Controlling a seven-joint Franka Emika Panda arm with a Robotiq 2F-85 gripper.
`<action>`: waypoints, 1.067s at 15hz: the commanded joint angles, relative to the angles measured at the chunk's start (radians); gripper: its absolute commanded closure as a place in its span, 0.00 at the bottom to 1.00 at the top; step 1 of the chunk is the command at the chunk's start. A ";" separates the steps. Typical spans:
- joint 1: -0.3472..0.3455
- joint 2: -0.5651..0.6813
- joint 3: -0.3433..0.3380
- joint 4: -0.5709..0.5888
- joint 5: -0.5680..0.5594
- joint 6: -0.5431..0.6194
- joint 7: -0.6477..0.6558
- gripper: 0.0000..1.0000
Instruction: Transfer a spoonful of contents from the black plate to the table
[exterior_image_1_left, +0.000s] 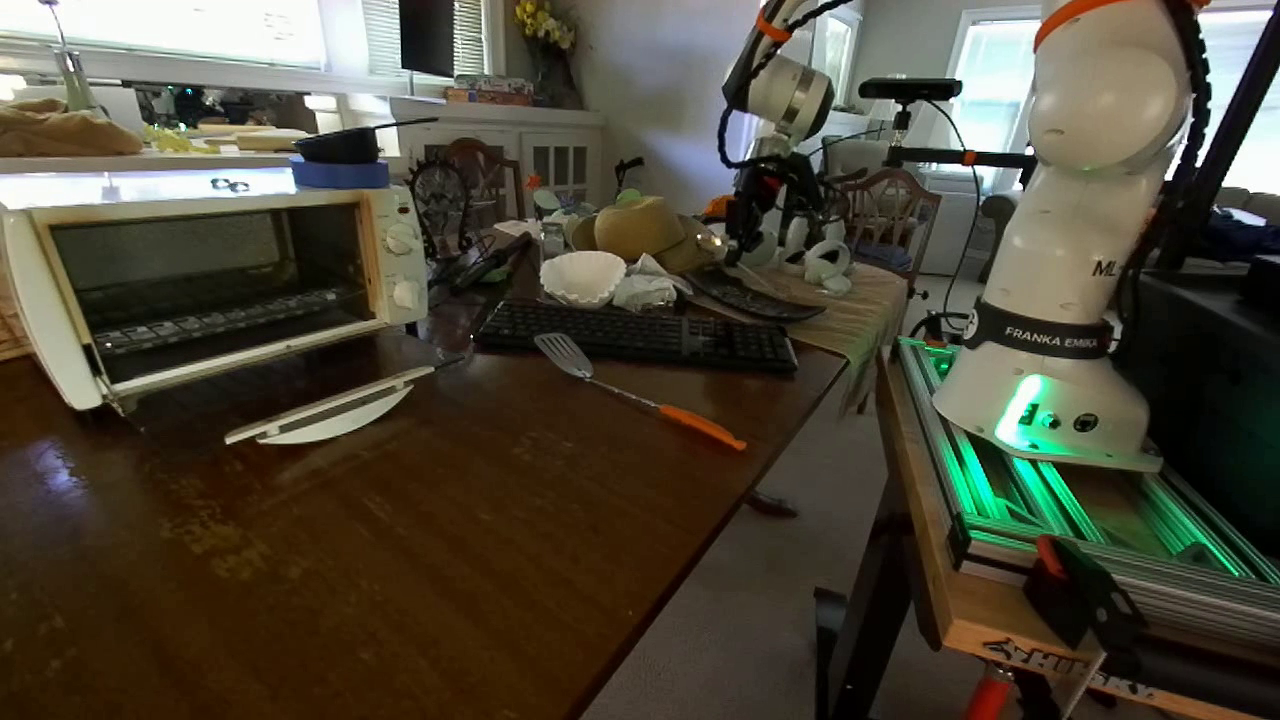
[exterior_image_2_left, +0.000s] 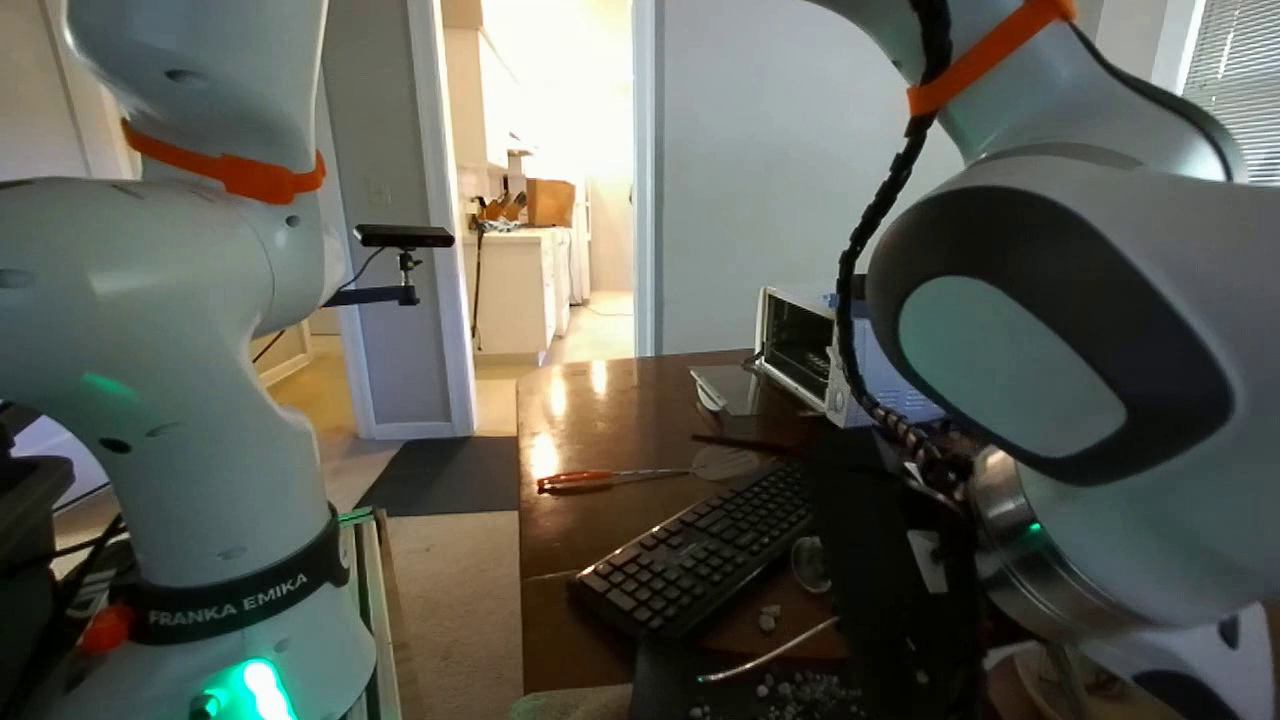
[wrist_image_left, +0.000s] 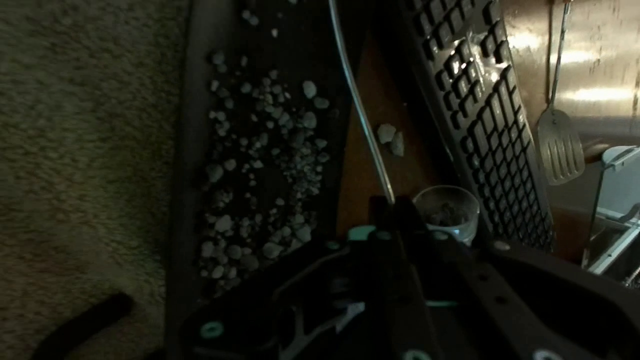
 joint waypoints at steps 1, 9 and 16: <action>-0.063 0.044 -0.015 0.071 -0.051 -0.094 -0.041 0.98; -0.155 0.099 -0.013 0.122 -0.058 -0.089 -0.060 0.98; -0.232 0.155 0.000 0.155 -0.066 -0.085 -0.059 0.98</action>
